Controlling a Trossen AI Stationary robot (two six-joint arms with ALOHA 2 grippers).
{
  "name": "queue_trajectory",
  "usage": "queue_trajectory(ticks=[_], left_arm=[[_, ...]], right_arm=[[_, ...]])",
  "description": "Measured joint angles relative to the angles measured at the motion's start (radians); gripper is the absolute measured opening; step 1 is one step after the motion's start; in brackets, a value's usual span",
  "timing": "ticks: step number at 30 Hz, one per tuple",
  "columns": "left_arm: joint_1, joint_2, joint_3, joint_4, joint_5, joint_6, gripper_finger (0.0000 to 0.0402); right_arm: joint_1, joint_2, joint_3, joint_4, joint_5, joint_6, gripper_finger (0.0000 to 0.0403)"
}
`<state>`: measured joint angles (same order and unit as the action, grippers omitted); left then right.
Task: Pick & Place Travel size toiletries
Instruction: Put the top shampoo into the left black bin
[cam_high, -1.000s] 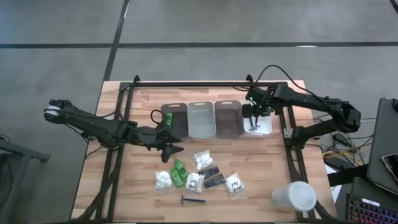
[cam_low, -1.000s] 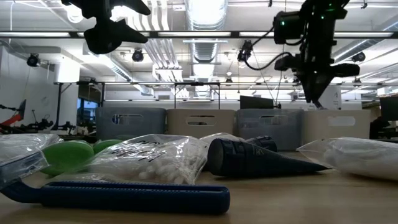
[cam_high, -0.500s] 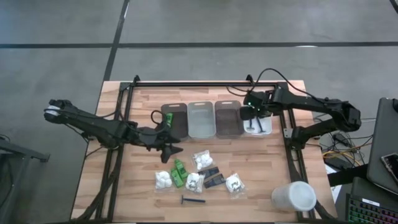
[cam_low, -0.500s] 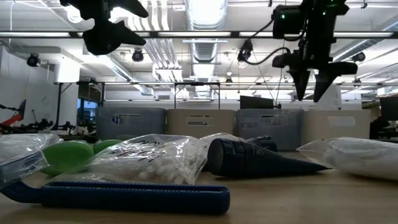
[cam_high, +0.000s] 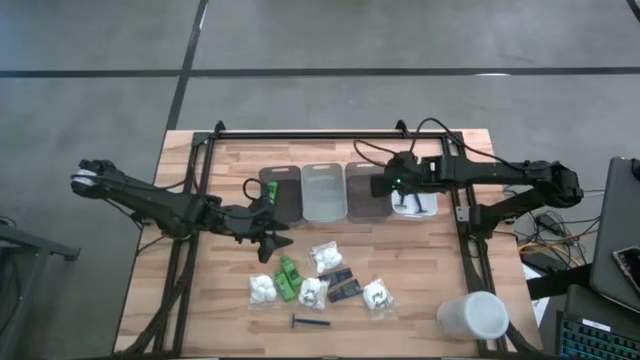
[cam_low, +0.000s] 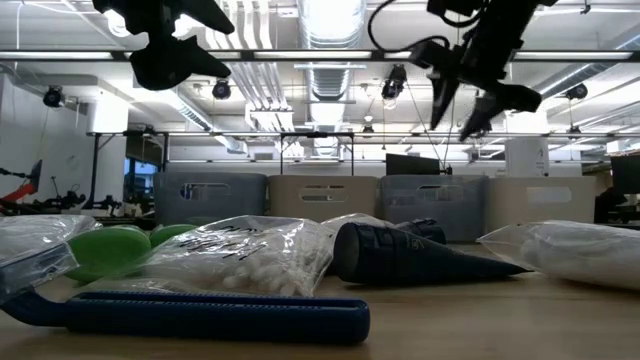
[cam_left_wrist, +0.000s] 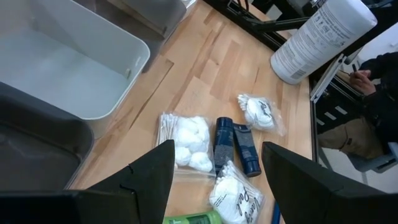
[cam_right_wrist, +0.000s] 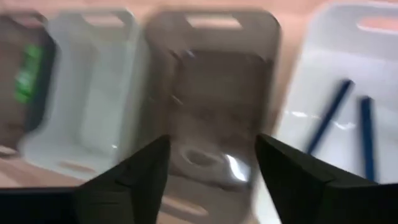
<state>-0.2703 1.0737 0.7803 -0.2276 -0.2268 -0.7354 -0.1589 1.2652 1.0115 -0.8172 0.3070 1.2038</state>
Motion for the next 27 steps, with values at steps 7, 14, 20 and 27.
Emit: queue_trajectory(ticks=[7,14,20,27], left_arm=[[-0.002,0.0,0.0,0.0,0.042,0.002,0.0245],[-0.002,0.0,0.0,-0.009,0.053,0.003,0.0245],[-0.002,-0.001,0.0,-0.011,0.052,0.011,0.0245],[-0.001,-0.006,0.0,-0.012,0.045,0.029,0.0245]], right_arm=[[0.011,-0.001,0.026,0.069,0.085,0.021,0.0136],[0.011,-0.002,0.094,0.069,0.122,-0.008,0.0124],[0.017,-0.002,0.122,0.069,0.217,0.004,0.0065],[0.017,-0.002,0.123,0.076,0.219,-0.017,0.0139]])
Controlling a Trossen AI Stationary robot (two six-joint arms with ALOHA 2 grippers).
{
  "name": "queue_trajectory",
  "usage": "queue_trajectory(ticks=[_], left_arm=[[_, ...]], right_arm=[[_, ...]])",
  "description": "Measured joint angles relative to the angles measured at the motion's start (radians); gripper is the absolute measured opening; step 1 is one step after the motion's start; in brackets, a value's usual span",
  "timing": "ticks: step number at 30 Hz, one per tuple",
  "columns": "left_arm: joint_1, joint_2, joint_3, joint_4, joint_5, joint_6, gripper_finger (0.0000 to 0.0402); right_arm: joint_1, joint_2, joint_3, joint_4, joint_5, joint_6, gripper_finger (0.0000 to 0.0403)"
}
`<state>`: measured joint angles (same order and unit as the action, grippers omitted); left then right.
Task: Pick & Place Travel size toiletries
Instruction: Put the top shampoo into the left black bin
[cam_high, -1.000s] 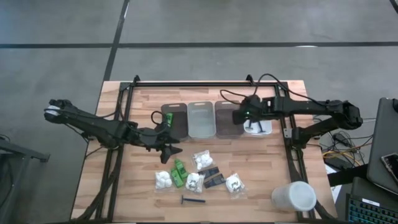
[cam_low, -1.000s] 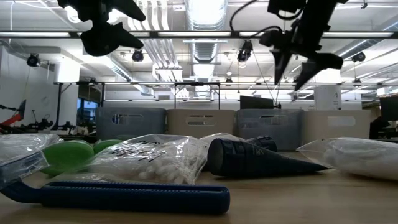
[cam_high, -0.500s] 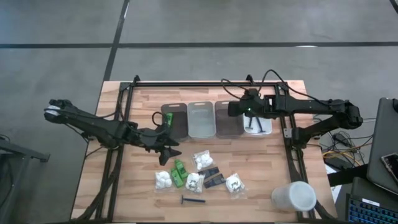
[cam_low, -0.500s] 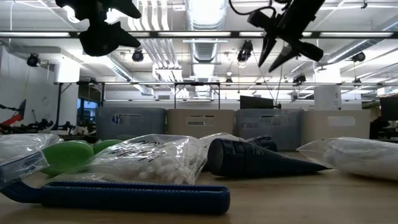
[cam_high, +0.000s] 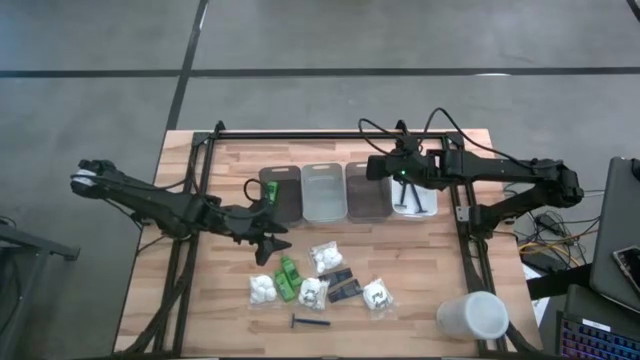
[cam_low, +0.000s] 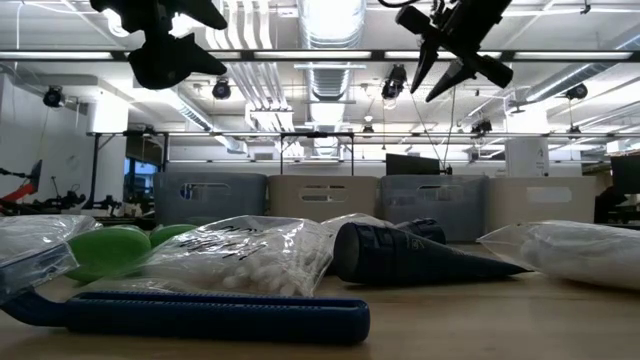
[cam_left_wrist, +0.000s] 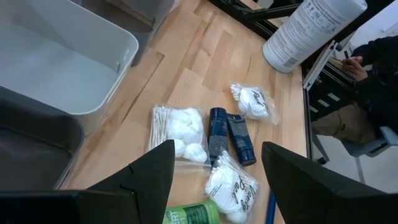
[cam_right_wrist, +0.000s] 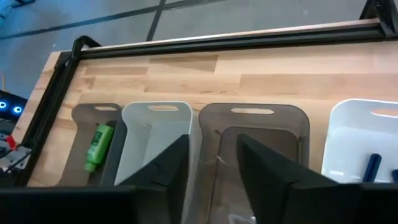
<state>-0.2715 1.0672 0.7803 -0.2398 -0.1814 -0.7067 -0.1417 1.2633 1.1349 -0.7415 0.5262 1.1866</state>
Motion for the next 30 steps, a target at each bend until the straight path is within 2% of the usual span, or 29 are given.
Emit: queue_trajectory(ticks=[3,6,13,16,25,30], left_arm=[[0.001,0.0,0.0,-0.006,0.0,0.0,0.0245],[0.006,-0.003,0.0,-0.011,-0.003,0.0,0.0245],[0.013,-0.005,0.0,-0.022,-0.015,0.0,0.0245],[0.013,-0.006,0.0,-0.072,-0.015,-0.004,0.0245],[0.013,-0.006,0.0,-0.233,-0.012,-0.029,0.0245],[0.012,-0.004,-0.006,-0.301,0.083,-0.004,0.0245]], right_arm=[[0.0,0.0,-0.005,0.0,0.001,0.017,0.0182],[0.0,0.0,-0.007,0.0,-0.008,0.027,0.0197],[0.005,0.0,-0.008,0.0,-0.026,0.018,0.0116],[0.03,0.0,-0.01,-0.001,-0.029,0.011,0.011],[0.174,0.0,-0.011,-0.001,-0.111,0.043,0.0185],[0.257,0.01,-0.012,0.001,-0.166,0.068,0.022]])
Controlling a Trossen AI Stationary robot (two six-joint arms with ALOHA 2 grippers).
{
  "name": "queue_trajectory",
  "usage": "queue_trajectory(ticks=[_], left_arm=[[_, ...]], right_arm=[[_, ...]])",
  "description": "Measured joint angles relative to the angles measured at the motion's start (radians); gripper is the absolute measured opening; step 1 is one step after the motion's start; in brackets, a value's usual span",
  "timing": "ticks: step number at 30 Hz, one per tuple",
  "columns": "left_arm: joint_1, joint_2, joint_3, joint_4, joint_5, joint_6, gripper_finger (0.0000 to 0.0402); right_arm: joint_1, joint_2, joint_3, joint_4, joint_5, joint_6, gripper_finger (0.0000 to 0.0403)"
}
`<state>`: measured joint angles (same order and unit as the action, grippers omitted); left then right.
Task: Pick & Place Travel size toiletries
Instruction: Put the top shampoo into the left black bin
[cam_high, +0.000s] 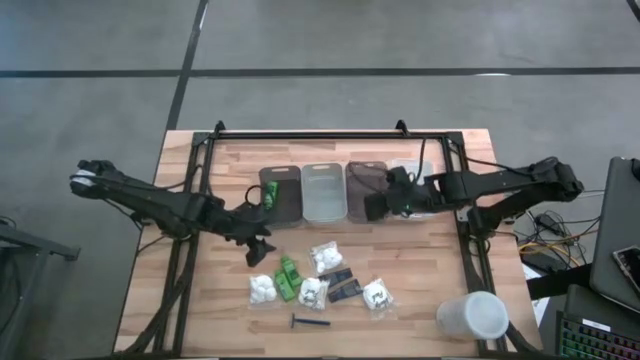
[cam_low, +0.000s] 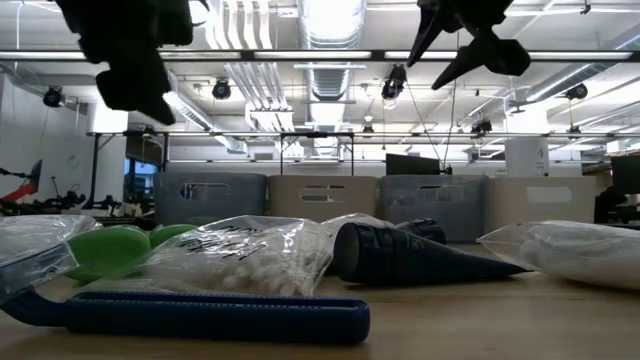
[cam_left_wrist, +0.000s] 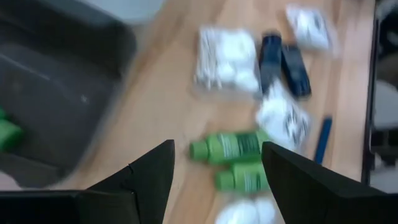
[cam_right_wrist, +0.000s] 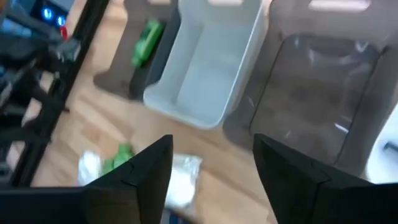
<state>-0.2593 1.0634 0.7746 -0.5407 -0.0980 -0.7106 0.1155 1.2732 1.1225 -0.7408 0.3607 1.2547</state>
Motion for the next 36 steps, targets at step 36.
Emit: queue_trajectory(ticks=[36], left_arm=[[-0.108,0.271,-0.106,0.346,0.017,0.823,0.0245]], right_arm=[[0.094,0.176,0.035,0.093,-0.082,-0.11,0.0327]])
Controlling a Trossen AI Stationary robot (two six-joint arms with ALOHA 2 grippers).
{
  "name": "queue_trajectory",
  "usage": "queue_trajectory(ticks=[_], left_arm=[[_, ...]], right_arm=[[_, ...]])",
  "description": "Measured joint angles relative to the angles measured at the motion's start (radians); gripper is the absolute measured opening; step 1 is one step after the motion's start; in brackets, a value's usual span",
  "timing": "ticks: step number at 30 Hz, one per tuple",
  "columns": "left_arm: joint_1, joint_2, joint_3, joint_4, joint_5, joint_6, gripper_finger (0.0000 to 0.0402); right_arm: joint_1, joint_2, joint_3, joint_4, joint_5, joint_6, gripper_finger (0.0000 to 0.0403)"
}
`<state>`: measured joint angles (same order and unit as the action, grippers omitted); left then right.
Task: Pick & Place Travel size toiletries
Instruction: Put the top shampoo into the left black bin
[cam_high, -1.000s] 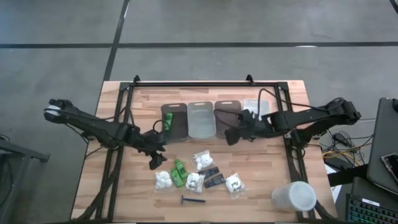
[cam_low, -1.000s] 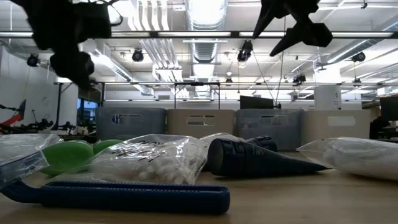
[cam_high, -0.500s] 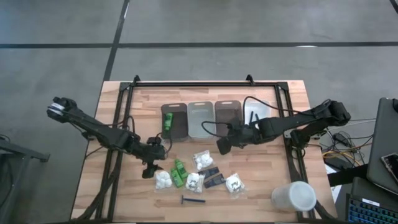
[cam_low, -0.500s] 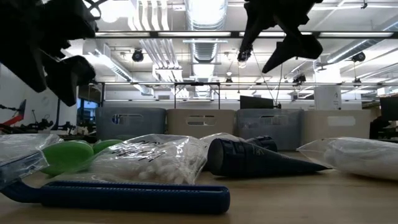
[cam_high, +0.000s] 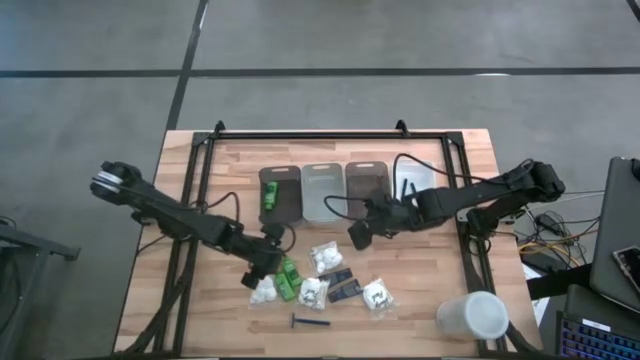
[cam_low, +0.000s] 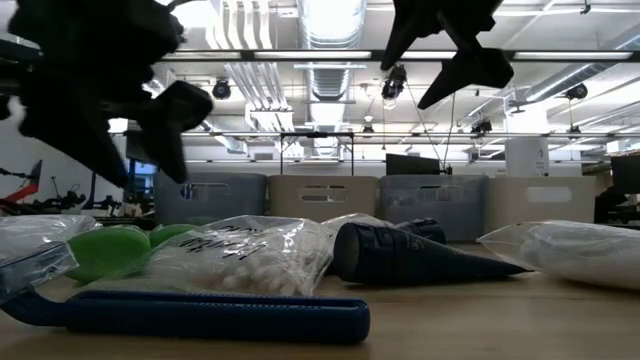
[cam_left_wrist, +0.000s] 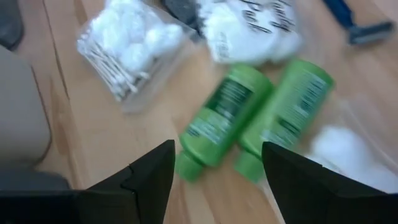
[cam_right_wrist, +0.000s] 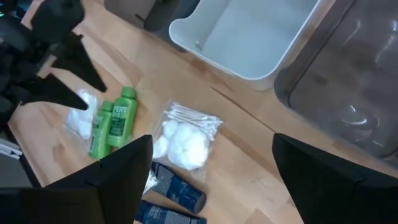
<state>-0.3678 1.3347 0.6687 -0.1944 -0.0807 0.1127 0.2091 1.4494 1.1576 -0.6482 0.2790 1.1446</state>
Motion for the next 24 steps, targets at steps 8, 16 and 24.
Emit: queue_trajectory(ticks=[8,16,24], left_arm=[[0.022,0.161,0.14,-0.017,0.08,0.149,0.0216],[0.048,0.258,0.224,-0.077,0.152,0.239,0.0193],[0.075,0.301,0.243,-0.124,0.167,0.305,0.0193]], right_arm=[[0.036,-0.001,0.0,-0.001,-0.001,0.008,0.034],[0.082,-0.001,0.0,-0.009,-0.002,0.029,0.0348],[0.111,-0.001,0.0,-0.033,0.006,0.06,0.0341]])
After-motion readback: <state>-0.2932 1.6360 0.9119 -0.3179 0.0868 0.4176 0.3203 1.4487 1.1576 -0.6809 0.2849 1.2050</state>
